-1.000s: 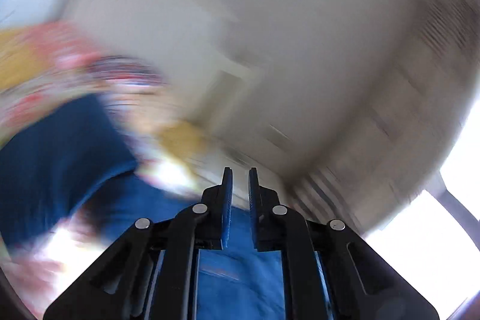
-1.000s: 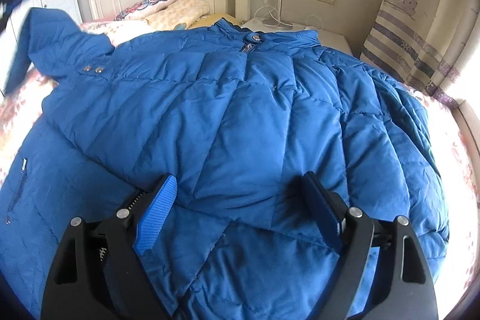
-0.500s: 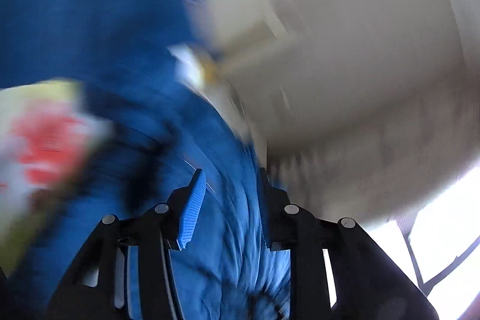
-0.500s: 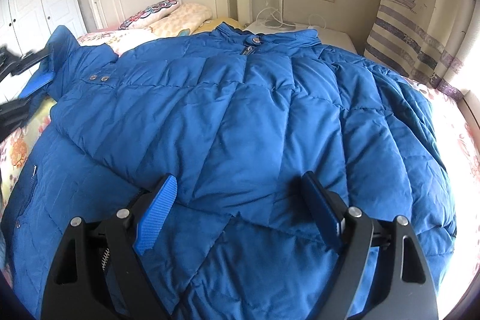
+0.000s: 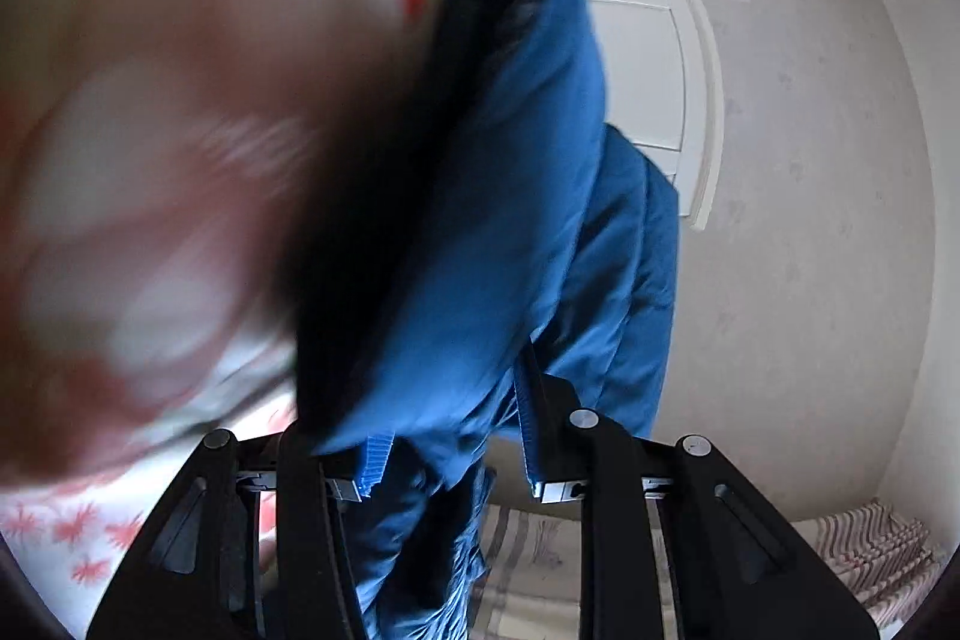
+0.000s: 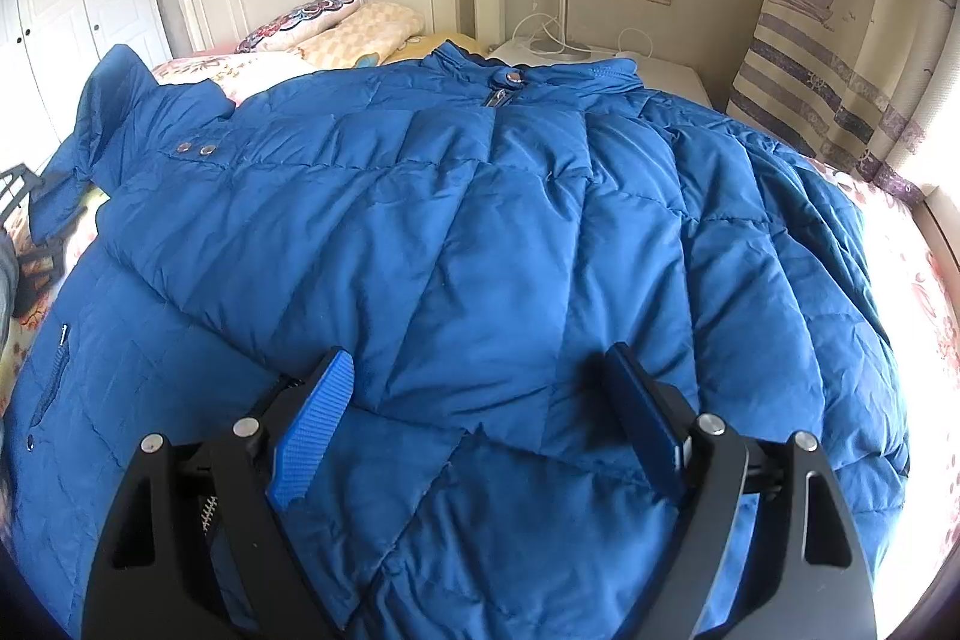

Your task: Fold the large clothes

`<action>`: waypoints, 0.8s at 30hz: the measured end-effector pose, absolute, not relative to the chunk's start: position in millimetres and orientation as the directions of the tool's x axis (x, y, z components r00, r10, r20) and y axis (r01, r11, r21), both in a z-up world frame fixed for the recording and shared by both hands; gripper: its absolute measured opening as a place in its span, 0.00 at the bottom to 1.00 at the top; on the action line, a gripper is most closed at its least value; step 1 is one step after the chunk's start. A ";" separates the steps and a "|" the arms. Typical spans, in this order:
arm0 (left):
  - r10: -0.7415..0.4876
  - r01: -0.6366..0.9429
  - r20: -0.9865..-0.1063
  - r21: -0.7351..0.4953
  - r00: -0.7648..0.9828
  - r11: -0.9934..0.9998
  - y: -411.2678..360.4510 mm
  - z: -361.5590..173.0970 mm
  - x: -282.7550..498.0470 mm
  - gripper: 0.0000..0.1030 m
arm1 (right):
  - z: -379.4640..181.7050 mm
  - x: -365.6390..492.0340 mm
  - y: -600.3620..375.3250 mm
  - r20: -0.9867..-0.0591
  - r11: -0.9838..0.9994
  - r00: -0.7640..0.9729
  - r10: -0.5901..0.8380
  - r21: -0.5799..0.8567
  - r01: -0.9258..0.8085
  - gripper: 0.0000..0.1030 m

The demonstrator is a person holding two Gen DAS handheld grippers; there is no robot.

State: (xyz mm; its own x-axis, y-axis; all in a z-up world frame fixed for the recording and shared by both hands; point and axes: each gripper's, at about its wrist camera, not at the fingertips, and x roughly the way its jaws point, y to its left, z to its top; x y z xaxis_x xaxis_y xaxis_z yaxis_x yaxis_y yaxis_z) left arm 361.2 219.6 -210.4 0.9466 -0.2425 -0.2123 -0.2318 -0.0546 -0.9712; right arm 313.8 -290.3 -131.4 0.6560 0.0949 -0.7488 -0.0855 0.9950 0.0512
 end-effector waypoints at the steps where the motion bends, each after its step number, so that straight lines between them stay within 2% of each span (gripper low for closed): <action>1: -0.232 -0.234 -0.216 -0.971 0.948 -0.050 220.7 -207.4 364.2 0.19 | -131.2 313.6 -290.5 -0.749 0.995 0.656 0.096 0.052 -0.086 0.82; 4: -0.216 -0.233 -0.230 -0.972 0.949 0.016 218.2 -197.4 367.0 0.18 | -131.3 313.7 -290.0 -0.750 0.995 0.655 0.092 0.051 -0.082 0.82; 6: -0.207 -0.260 -0.291 -0.952 0.934 0.163 215.4 -176.3 365.8 0.12 | -131.1 313.7 -290.2 -0.750 0.995 0.655 0.092 0.050 -0.082 0.82; 8: -0.131 -0.250 -0.305 -0.912 0.943 0.327 210.1 -142.6 355.7 0.09 | -131.2 313.8 -290.2 -0.750 0.995 0.655 0.093 0.051 -0.082 0.82; 11: 0.017 -0.240 -0.273 -0.810 0.962 0.535 211.6 -75.6 341.0 0.08 | -131.7 314.1 -289.0 -0.751 0.995 0.654 0.093 0.049 -0.085 0.83; 15: 0.073 -0.144 -0.142 -0.595 0.987 0.791 190.4 29.0 329.8 0.07 | -132.5 313.6 -288.6 -0.752 0.995 0.653 0.092 0.046 -0.087 0.83; 16: 0.055 -0.104 -0.109 -0.532 0.993 0.840 179.0 51.4 329.8 0.07 | -132.3 313.8 -288.4 -0.752 0.995 0.653 0.091 0.046 -0.087 0.83; 18: -0.084 0.063 -0.039 -0.380 0.996 0.923 136.5 101.1 322.8 0.07 | -132.2 313.8 -288.4 -0.753 0.995 0.652 0.090 0.045 -0.085 0.83; 19: -0.137 0.118 -0.031 -0.342 0.990 0.932 124.9 112.9 321.7 0.07 | -132.0 313.9 -288.4 -0.753 0.995 0.652 0.091 0.046 -0.085 0.83; 20: -0.263 0.243 -0.051 -0.244 0.963 0.939 87.6 131.4 318.2 0.07 | -132.1 313.7 -288.9 -0.752 0.995 0.652 0.092 0.048 -0.085 0.83; 24: -0.538 0.540 -0.186 -0.043 0.822 0.840 -26.9 124.2 291.8 0.08 | -128.5 310.2 -295.5 -0.729 0.994 0.676 0.107 0.086 -0.065 0.81</action>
State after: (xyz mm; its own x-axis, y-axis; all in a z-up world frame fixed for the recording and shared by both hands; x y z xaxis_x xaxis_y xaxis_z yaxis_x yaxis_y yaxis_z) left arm 291.8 -26.9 124.2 0.8221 -0.5381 -0.1860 0.5404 0.8403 -0.0429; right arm 310.2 -295.5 -128.5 0.6761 0.1067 -0.7290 -0.0647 0.9942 0.0855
